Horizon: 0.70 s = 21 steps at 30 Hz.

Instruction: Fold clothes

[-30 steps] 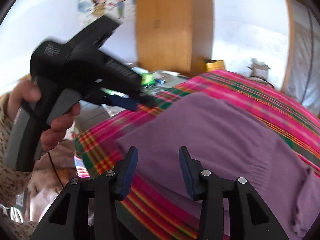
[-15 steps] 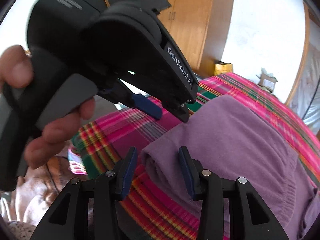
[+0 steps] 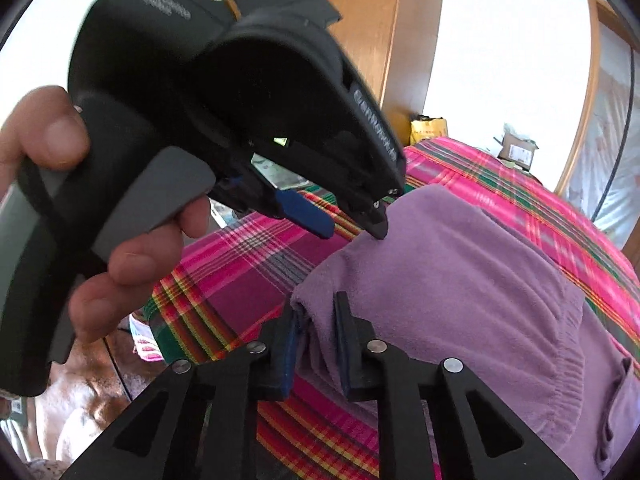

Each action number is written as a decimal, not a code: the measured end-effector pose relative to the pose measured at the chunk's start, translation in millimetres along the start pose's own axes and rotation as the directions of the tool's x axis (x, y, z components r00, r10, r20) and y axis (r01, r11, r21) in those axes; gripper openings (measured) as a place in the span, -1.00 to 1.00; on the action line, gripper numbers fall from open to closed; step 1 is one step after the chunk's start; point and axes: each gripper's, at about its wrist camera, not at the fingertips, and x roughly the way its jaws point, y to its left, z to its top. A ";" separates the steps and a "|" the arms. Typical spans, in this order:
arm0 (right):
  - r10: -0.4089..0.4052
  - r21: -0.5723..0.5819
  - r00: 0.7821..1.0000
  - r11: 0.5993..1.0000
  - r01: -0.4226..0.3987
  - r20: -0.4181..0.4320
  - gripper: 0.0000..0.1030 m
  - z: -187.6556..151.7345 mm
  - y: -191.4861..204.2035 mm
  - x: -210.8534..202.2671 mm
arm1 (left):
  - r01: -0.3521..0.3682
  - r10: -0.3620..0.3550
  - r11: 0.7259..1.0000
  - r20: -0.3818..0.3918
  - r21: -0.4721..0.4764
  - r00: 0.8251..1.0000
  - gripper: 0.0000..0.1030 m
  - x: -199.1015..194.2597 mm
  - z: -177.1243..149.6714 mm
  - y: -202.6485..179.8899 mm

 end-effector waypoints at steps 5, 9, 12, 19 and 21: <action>0.003 0.016 0.999 1.000 -0.003 0.042 -0.70 2.4 -7.7 -12.5 | 0.079 -0.081 0.995 -0.032 -0.067 0.996 -0.27 6.1 9.2 7.1; 0.010 0.029 0.998 0.999 -0.012 0.055 -0.70 4.6 -13.9 -17.0 | 0.086 -0.090 0.994 -0.045 -0.068 0.995 -0.27 11.3 20.1 0.1; 0.016 0.044 0.997 0.999 -0.019 0.069 -0.70 6.5 -17.5 -20.7 | 0.065 -0.066 0.998 -0.036 -0.015 0.997 -0.27 14.9 29.1 -15.0; 0.034 0.098 0.994 0.994 -0.044 0.101 -0.70 8.3 -30.0 -31.1 | 0.136 -0.139 0.990 -0.069 -0.044 0.988 -0.40 26.1 42.9 -30.8; 0.044 0.111 0.993 0.992 -0.055 0.106 -0.70 8.4 -33.1 -31.7 | 0.138 -0.141 0.989 -0.057 -0.050 0.988 -0.64 23.8 45.4 -32.4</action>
